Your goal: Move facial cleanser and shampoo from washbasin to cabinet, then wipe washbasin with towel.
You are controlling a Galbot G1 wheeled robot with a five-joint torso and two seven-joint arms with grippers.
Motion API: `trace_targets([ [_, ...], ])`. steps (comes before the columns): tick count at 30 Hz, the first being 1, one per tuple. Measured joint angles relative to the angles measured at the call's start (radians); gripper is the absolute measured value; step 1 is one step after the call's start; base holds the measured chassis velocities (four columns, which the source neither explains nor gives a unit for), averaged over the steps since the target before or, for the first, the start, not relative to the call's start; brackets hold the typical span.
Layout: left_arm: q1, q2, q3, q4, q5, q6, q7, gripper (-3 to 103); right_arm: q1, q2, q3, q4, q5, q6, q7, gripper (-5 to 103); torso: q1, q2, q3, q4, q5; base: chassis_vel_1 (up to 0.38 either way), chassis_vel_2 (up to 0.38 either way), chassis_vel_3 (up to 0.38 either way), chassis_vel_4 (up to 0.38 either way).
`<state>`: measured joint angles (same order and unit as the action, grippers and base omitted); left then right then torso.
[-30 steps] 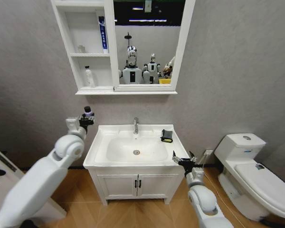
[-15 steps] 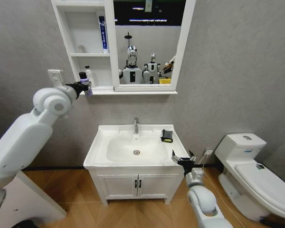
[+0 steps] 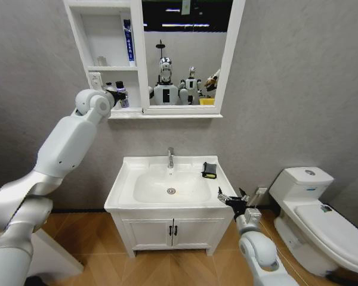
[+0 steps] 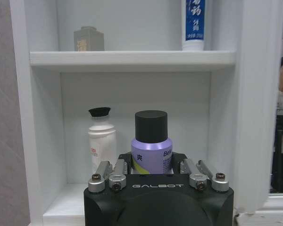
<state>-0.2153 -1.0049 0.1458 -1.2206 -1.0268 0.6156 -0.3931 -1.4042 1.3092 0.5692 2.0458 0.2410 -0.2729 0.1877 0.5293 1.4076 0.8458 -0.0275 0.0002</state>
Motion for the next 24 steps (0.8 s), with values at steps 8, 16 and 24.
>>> trace_targets([
  [8, -0.041, -0.060, 0.014, 0.109, 0.031, -0.012, 0.034, 43, -0.002, -0.003, 0.000, -0.007, -0.001, 0.002, 0.000, 100, 0.000, 0.000, 0.000, -0.0004, 0.0001, 0.000, 0.000, 0.000, 0.000],
  [16, -0.083, -0.095, 0.027, 0.171, 0.026, 0.014, 0.032, 43, -0.014, -0.019, 0.008, -0.007, 0.012, 0.013, -0.001, 100, 0.000, 0.000, 0.000, -0.0003, 0.0001, 0.000, 0.000, 0.000, 0.000],
  [24, -0.114, -0.126, 0.040, 0.248, 0.062, 0.015, 0.058, 43, -0.007, -0.041, 0.016, -0.020, 0.030, 0.018, -0.001, 100, 0.000, 0.000, 0.000, -0.0001, 0.0002, 0.000, 0.000, 0.000, 0.000],
])
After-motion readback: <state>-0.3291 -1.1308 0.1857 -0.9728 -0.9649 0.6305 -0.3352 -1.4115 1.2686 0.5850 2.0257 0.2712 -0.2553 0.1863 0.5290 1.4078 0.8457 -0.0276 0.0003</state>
